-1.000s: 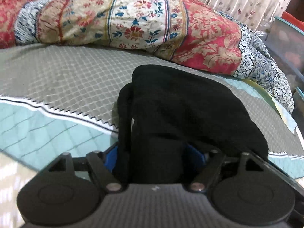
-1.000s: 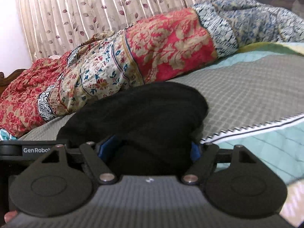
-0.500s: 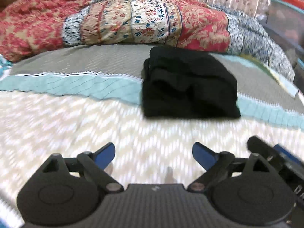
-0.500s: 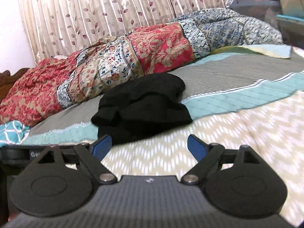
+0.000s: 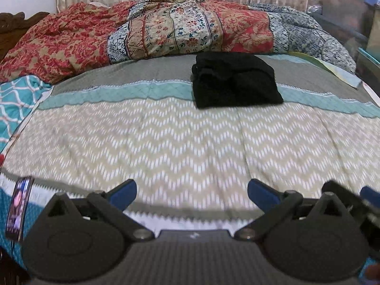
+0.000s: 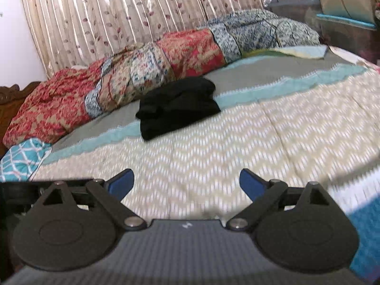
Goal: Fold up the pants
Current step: 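Release the folded pants near the pillows and pull both grippers back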
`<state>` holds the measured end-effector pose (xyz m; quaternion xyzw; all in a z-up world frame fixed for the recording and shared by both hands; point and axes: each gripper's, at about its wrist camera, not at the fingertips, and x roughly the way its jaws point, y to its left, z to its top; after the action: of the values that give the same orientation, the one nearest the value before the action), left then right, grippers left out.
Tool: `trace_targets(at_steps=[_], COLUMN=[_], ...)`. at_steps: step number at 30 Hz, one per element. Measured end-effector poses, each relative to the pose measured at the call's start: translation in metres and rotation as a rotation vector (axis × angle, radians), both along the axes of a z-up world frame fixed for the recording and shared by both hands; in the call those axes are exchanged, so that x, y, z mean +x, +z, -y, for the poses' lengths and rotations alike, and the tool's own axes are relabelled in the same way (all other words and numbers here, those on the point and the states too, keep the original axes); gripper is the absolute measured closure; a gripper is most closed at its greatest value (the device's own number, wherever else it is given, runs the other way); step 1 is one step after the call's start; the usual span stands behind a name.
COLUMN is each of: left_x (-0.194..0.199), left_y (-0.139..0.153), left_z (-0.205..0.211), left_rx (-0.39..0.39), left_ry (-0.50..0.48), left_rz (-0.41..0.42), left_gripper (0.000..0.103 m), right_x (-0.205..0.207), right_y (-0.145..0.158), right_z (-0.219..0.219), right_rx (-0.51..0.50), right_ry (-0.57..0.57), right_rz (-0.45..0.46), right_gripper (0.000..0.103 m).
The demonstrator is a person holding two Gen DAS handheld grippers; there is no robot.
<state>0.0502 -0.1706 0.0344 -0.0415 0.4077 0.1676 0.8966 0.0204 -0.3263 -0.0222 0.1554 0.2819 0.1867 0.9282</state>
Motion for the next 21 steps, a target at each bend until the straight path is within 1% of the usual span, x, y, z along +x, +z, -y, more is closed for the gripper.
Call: trace_targets(at_steps=[2, 5, 9, 13, 16, 21], left_x=[-0.016, -0.033, -0.049, -0.064, -0.072, -0.085], left_y=[0.0, -0.004, -0.01, -0.012, -0.012, -0.011], left_z=[0.003, 0.008, 0.016, 0.026, 0.031, 0.036], left_rx=[-0.004, -0.016, -0.027, -0.019, -0.018, -0.001], left_ry=[-0.003, -0.009, -0.026, -0.045, -0.051, -0.051], left_rz=[0.0, -0.025, -0.047, -0.047, -0.048, -0.029], left_gripper=[0.0, 0.0, 0.0, 0.0, 0.0, 0.0], right_x=[-0.015, -0.033, -0.051, -0.066, -0.078, -0.091], right_y=[-0.003, -0.005, -0.005, -0.002, -0.002, -0.003], right_z=[0.002, 0.006, 0.011, 0.015, 0.015, 0.018], right_rx=[0.004, 0.001, 0.016, 0.028, 0.009, 0.013], right_ry=[0.013, 0.017, 0.019, 0.011, -0.007, -0.023], right_rz=[-0.018, -0.027, -0.039, -0.023, -0.012, 0.0], right_gripper=[0.005, 0.005, 0.003, 0.0, 0.0, 0.0])
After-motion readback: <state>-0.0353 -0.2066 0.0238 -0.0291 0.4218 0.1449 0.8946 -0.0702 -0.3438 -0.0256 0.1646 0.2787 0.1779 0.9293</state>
